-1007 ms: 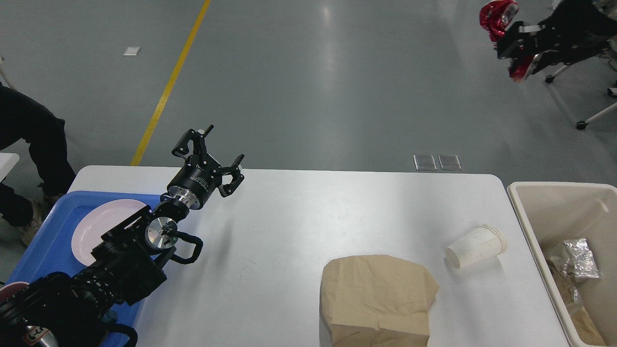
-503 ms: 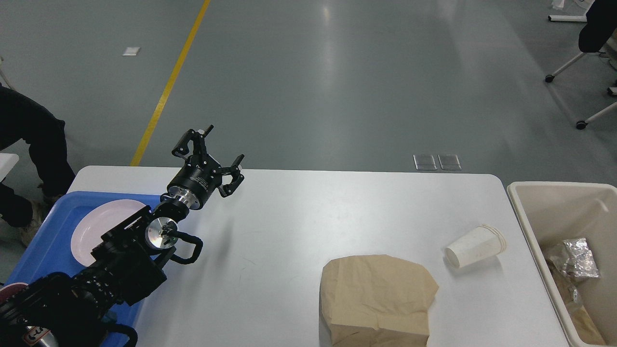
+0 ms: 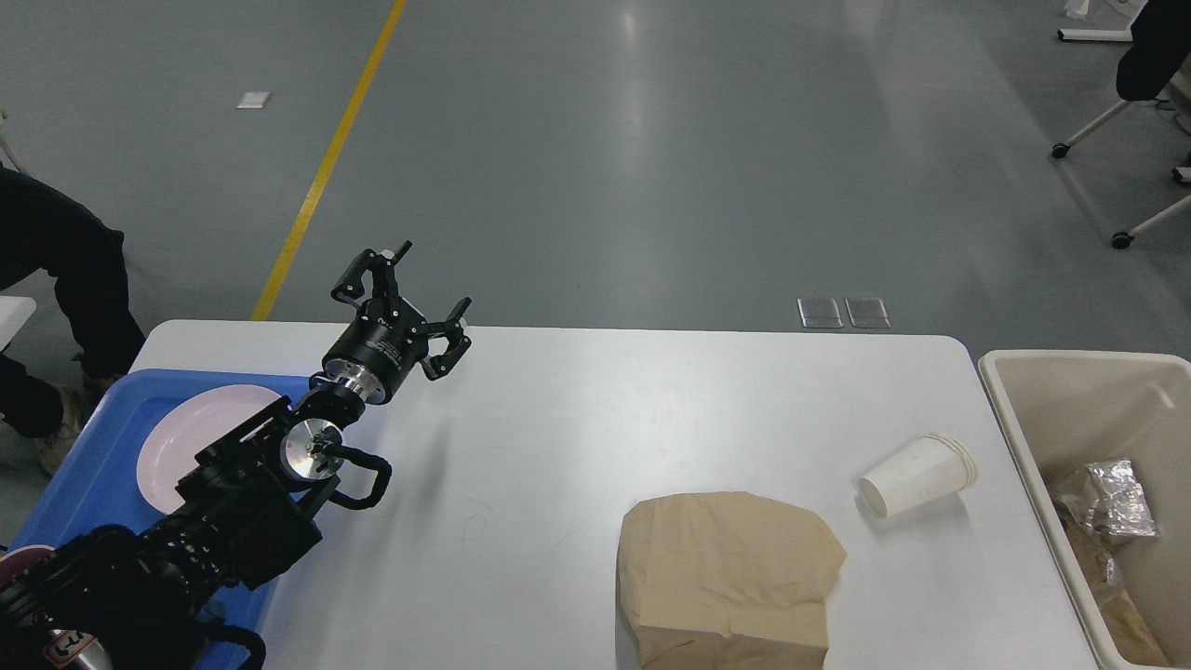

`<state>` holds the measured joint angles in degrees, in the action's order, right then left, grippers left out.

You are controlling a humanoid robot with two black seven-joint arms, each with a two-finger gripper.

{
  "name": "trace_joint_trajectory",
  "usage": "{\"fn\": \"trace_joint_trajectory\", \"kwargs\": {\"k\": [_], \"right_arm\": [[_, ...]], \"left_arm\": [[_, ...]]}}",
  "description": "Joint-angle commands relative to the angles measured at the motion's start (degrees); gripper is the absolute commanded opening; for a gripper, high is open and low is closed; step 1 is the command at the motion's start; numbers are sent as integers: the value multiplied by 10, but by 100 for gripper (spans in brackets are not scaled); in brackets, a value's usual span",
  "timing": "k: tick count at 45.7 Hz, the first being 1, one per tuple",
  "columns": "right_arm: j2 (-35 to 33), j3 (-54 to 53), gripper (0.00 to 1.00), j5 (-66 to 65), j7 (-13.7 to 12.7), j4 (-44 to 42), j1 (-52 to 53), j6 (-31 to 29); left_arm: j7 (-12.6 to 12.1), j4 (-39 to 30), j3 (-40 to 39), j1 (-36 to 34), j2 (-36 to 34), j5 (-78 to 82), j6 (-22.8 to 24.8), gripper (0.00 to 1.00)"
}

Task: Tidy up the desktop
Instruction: 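Lift the red wrapper and carry it over the white bin, then release the red wrapper into the bin and raise the right gripper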

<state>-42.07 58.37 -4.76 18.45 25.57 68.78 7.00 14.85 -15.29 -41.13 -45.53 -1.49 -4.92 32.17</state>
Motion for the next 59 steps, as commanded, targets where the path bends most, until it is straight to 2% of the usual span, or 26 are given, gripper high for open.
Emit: {"fn": "trace_joint_trajectory", "kwargs": {"k": [1, 16, 22, 30, 33, 35, 37, 40, 44, 50, 59], "right_arm": [[8, -44, 0, 2, 1, -2, -50, 24], [43, -129, 0, 2, 1, -29, -167, 26], [74, -149, 0, 3, 0, -50, -209, 25], [82, -164, 0, 2, 0, -54, -245, 24], [82, -165, 33, 2, 0, -54, -249, 25], [82, -165, 50, 2, 0, -54, -249, 25], [81, -164, 59, 2, 0, -54, -249, 25], [78, -164, 65, 2, 0, -54, -249, 25], [77, -164, 86, 2, 0, -54, -249, 25], [76, -164, 96, 2, 0, -54, -248, 25], [76, -164, 96, 2, 0, -54, -246, 25]], "left_arm": [[0, 0, 0, 0, 0, 0, 0, 97], [0, 0, 0, 0, 0, 0, 0, 97], [0, 0, 0, 0, 0, 0, 0, 97], [0, 0, 0, 0, 0, 0, 0, 97], [0, 0, 0, 0, 0, 0, 0, 97], [0, 0, 0, 0, 0, 0, 0, 97], [-1, 0, 0, 0, 0, 0, 0, 97], [0, 0, 0, 0, 0, 0, 0, 97], [0, 0, 0, 0, 0, 0, 0, 97], [0, 0, 0, 0, 0, 0, 0, 97], [0, 0, 0, 0, 0, 0, 0, 97]]}}
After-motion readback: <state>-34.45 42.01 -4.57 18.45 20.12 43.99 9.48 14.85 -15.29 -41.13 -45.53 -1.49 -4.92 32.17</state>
